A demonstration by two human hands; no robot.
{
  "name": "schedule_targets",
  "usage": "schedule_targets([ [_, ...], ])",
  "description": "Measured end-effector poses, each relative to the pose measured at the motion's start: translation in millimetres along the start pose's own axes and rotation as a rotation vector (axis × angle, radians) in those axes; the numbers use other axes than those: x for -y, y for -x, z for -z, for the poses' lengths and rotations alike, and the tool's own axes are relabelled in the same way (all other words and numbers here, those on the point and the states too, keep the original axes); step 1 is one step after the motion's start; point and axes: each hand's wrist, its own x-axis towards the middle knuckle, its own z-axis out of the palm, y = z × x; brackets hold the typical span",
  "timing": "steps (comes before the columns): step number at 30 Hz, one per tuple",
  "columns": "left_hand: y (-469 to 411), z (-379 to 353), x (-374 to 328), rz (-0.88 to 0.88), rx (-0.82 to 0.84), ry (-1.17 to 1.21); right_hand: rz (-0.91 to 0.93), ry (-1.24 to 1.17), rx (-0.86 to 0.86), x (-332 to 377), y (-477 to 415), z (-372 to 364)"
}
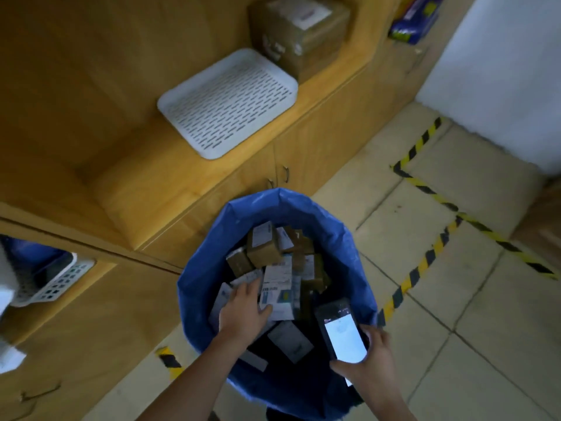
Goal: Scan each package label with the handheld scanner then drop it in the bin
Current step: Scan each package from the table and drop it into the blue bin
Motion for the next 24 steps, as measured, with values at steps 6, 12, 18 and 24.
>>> schedule_targets([
  [6, 76.7, 26.1, -86.3, -0.303, 0.020, -0.151, -0.030, -0.094, -0.079, -39.5, 75.6, 90.0],
  [12, 186.1, 8.9, -204.1, -0.567, 0.010, -0.314, -0.090, -0.175, -0.232, -126.0, 184.6, 190.2],
  [18, 307.8, -63.3, -350.4, -0.896, 0.075, -0.435, -0.240, -0.260, -0.521, -252.4, 330.9, 277.1],
  [24, 471.6, -160.8, -505.0, -1.333, 0.133, -0.666, -0.486, -0.389, -0.898, -373.7, 492.4, 320.2],
])
